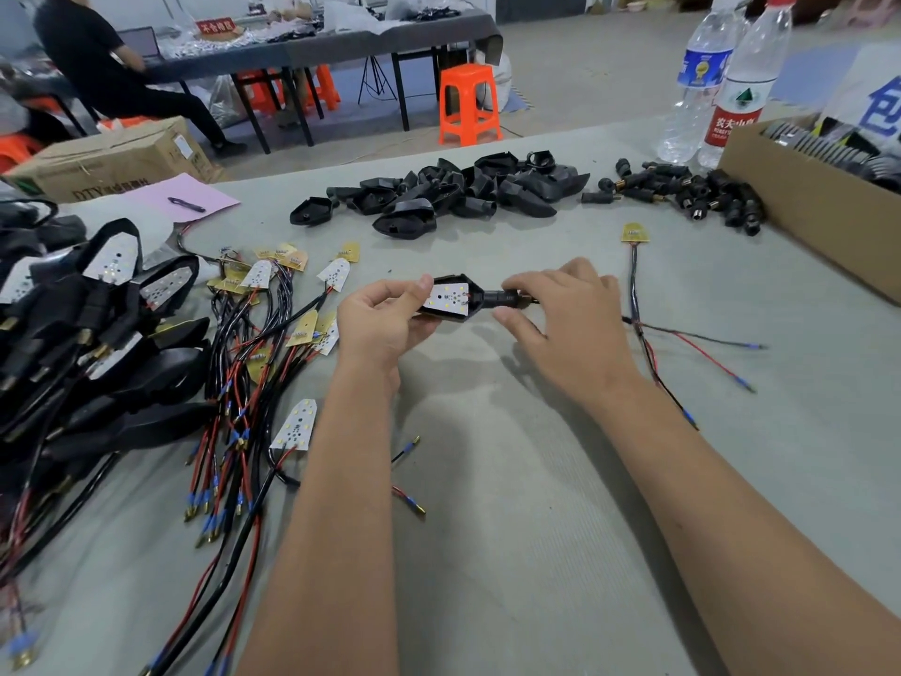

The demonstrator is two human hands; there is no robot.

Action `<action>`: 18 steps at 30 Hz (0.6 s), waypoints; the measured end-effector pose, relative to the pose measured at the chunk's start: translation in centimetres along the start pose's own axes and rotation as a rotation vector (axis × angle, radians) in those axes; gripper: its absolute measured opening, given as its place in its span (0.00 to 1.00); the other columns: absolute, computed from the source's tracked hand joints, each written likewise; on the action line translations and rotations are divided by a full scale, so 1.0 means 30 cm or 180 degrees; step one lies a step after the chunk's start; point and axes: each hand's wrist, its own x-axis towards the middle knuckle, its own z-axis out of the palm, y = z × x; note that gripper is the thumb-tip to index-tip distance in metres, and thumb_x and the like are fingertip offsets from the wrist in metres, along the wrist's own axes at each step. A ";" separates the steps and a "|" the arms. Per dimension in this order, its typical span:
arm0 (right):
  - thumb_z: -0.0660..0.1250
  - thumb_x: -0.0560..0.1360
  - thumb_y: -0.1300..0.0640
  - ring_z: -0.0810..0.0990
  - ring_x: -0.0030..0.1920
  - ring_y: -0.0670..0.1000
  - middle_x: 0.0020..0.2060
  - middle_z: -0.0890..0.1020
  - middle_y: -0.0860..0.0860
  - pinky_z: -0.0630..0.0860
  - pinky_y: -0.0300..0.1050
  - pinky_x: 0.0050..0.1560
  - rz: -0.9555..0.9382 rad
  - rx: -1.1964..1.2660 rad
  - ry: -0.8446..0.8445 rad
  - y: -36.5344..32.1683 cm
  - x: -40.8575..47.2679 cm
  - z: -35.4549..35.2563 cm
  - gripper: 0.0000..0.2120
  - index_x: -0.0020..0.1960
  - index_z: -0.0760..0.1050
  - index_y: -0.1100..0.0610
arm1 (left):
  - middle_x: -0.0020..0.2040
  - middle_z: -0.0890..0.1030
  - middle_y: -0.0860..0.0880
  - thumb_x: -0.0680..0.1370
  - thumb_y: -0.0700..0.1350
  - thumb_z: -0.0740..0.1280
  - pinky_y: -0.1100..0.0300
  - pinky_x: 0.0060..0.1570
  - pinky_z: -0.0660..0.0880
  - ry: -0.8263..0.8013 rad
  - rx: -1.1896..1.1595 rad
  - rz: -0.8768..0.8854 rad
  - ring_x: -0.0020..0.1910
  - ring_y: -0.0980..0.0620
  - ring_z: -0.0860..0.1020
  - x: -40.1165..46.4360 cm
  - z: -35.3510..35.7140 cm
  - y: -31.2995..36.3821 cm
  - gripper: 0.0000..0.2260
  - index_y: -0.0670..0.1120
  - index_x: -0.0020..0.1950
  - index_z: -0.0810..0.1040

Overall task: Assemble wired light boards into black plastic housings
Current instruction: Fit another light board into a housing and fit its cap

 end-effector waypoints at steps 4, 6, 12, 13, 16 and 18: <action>0.70 0.80 0.49 0.73 0.51 0.53 0.47 0.86 0.47 0.71 0.54 0.53 -0.0086 0.0185 -0.0131 0.003 0.005 -0.017 0.11 0.59 0.83 0.51 | 0.36 0.85 0.47 0.79 0.43 0.74 0.64 0.33 0.78 0.0195 0.0190 0.0322 0.32 0.53 0.83 0.006 0.008 -0.015 0.08 0.42 0.42 0.82; 0.71 0.79 0.50 0.73 0.49 0.53 0.45 0.85 0.48 0.73 0.53 0.52 -0.0071 0.0217 -0.0244 -0.008 0.017 -0.033 0.09 0.57 0.84 0.51 | 0.37 0.85 0.47 0.79 0.45 0.73 0.64 0.34 0.78 0.0295 0.0182 0.0389 0.32 0.54 0.82 0.005 0.016 -0.014 0.08 0.42 0.43 0.82; 0.77 0.73 0.52 0.77 0.33 0.37 0.35 0.83 0.44 0.68 0.29 0.37 0.0397 0.0897 -0.0386 -0.062 0.052 -0.062 0.04 0.45 0.86 0.52 | 0.48 0.85 0.42 0.85 0.53 0.62 0.59 0.44 0.83 -0.0097 -0.0621 -0.0010 0.39 0.48 0.84 -0.041 0.049 0.037 0.15 0.42 0.54 0.79; 0.78 0.73 0.52 0.77 0.33 0.36 0.34 0.83 0.44 0.68 0.27 0.35 0.0612 0.1143 -0.0362 -0.082 0.058 -0.054 0.04 0.44 0.86 0.51 | 0.50 0.84 0.40 0.86 0.53 0.61 0.57 0.46 0.83 -0.0253 -0.0543 -0.0101 0.40 0.46 0.84 -0.057 0.047 0.035 0.15 0.41 0.55 0.78; 0.79 0.72 0.53 0.79 0.32 0.44 0.35 0.84 0.50 0.75 0.39 0.38 0.1164 0.2006 -0.0393 -0.184 0.091 0.002 0.06 0.45 0.84 0.52 | 0.48 0.83 0.39 0.86 0.55 0.59 0.51 0.48 0.84 -0.0703 -0.0191 -0.0305 0.41 0.43 0.85 -0.119 -0.001 0.030 0.17 0.41 0.58 0.77; 0.78 0.72 0.53 0.80 0.32 0.50 0.36 0.84 0.53 0.77 0.47 0.37 0.1409 0.2469 -0.0428 -0.282 0.121 0.057 0.11 0.50 0.79 0.52 | 0.47 0.83 0.39 0.86 0.56 0.58 0.50 0.45 0.84 -0.0878 -0.0161 -0.0369 0.39 0.43 0.85 -0.148 -0.064 0.053 0.20 0.40 0.62 0.76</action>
